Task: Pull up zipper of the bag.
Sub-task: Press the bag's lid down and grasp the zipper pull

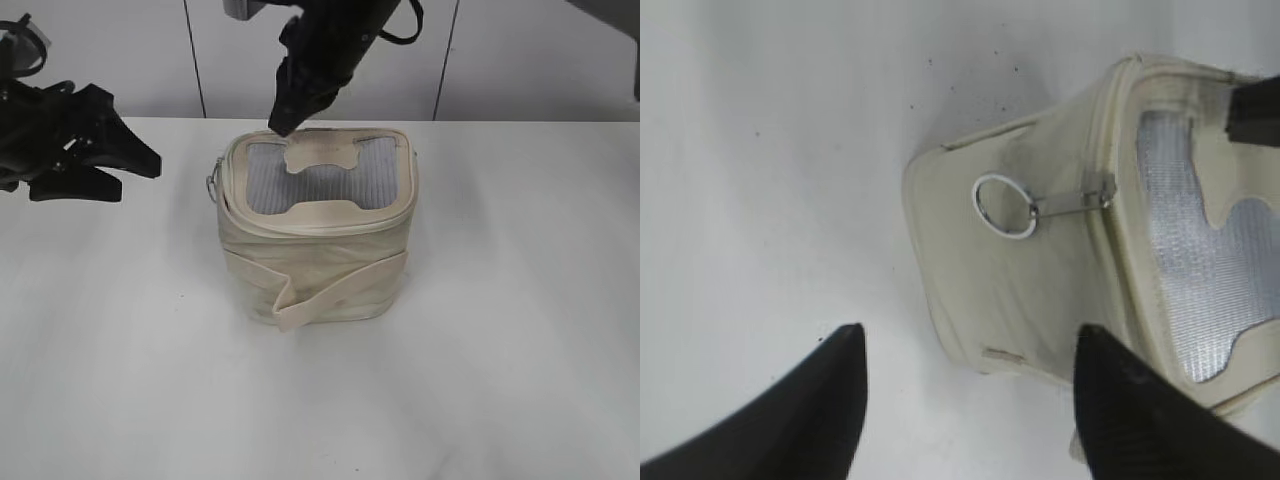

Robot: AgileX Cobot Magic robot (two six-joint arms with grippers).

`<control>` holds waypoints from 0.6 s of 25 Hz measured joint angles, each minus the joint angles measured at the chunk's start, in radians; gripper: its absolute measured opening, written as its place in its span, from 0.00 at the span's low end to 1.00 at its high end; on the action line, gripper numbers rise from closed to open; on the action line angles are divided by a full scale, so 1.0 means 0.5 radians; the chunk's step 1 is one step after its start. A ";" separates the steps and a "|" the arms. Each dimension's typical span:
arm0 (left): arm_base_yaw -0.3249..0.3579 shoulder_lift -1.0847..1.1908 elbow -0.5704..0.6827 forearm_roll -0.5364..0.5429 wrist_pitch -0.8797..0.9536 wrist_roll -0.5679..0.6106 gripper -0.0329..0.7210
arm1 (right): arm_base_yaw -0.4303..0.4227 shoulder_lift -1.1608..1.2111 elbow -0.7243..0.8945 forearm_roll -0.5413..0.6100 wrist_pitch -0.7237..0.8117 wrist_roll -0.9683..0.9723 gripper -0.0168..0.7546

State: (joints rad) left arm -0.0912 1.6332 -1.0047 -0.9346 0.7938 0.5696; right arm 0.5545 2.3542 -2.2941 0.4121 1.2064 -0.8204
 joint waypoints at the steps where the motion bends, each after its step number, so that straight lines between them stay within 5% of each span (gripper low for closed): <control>1: 0.000 0.000 0.000 -0.027 -0.010 0.032 0.70 | 0.000 -0.024 0.000 0.000 0.000 0.000 0.03; 9: 0.000 0.061 0.000 -0.104 -0.012 0.118 0.70 | 0.000 -0.063 0.000 -0.075 0.003 0.002 0.04; 15: 0.000 0.061 0.000 -0.110 -0.003 0.121 0.70 | -0.012 -0.063 0.000 -0.167 -0.125 0.386 0.40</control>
State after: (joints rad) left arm -0.0912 1.6637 -1.0047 -0.9898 0.7921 0.6298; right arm 0.5486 2.3229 -2.2941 0.3288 1.1441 -0.6274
